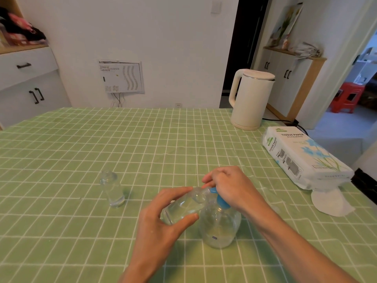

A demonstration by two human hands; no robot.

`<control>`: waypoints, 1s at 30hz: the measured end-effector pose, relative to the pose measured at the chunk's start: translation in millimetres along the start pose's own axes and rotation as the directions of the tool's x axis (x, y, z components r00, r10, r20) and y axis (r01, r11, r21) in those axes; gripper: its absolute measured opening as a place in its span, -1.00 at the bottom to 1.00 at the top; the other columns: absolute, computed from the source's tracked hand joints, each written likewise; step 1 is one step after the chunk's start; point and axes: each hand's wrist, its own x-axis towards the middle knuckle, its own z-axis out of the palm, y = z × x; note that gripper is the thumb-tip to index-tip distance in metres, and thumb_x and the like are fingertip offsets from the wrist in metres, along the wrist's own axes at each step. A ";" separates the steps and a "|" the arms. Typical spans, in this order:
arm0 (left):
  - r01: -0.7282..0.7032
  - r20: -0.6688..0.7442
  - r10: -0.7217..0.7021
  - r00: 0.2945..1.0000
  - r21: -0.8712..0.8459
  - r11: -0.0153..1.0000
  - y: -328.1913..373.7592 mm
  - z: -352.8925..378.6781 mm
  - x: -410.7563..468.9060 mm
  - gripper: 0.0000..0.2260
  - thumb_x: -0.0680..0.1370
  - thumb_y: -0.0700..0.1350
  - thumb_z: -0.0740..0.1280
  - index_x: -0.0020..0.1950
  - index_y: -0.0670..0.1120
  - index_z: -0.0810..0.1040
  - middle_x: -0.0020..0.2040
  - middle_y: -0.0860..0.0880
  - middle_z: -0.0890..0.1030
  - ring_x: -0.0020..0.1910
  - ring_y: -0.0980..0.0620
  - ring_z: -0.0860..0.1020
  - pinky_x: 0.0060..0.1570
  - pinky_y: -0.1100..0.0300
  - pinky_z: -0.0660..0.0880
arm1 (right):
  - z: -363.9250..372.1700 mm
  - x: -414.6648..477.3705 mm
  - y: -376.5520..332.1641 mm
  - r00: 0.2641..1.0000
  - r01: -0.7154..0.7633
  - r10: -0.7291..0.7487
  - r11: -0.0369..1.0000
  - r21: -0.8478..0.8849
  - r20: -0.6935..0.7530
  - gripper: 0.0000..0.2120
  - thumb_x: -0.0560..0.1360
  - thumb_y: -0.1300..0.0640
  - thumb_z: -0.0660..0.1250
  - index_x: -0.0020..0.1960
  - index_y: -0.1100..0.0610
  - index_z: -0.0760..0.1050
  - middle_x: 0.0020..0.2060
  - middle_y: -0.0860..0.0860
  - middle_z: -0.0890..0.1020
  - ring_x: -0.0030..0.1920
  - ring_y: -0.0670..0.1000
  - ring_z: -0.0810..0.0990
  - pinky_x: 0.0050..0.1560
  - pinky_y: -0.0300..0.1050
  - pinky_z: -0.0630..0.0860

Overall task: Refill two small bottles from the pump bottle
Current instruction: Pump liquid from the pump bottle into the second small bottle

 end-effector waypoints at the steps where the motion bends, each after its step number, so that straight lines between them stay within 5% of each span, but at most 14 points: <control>1: -0.002 -0.001 0.002 1.000 -0.003 1.000 -0.1 0.6 -0.2 -0.56 0.38 -0.11 0.64 0.21 0.14 0.69 0.17 0.14 0.74 0.23 0.08 0.67 0.18 0.43 0.49 | 0.5 -0.6 0.4 1.000 0.001 -0.001 1.000 -0.002 0.000 -0.67 0.61 0.10 0.21 -0.14 -0.04 0.73 -0.16 -0.14 0.78 0.00 -0.11 0.71 0.12 -0.08 0.59; 24: 0.011 -0.004 -0.011 1.000 -0.001 1.000 -2.2 0.5 -0.5 -0.55 0.36 -0.08 0.62 0.22 0.18 0.69 0.18 0.14 0.73 0.23 0.08 0.67 0.19 0.40 0.50 | 0.0 -1.5 -1.2 1.000 0.004 -0.004 0.999 -0.034 0.008 -0.66 0.62 0.10 0.20 -0.18 -0.02 0.72 -0.15 -0.16 0.75 0.02 -0.07 0.70 0.19 0.02 0.59; 30: 0.010 -0.003 -0.010 1.000 -0.003 1.000 1.1 -1.3 -1.3 -0.56 0.37 -0.09 0.62 0.21 0.16 0.69 0.17 0.14 0.74 0.23 0.08 0.67 0.18 0.40 0.49 | -4.0 -1.0 -3.9 1.000 -0.001 0.001 0.999 -0.036 -0.006 -0.68 0.61 0.09 0.24 -0.13 0.12 0.74 -0.19 -0.14 0.76 -0.01 -0.01 0.72 0.24 0.10 0.61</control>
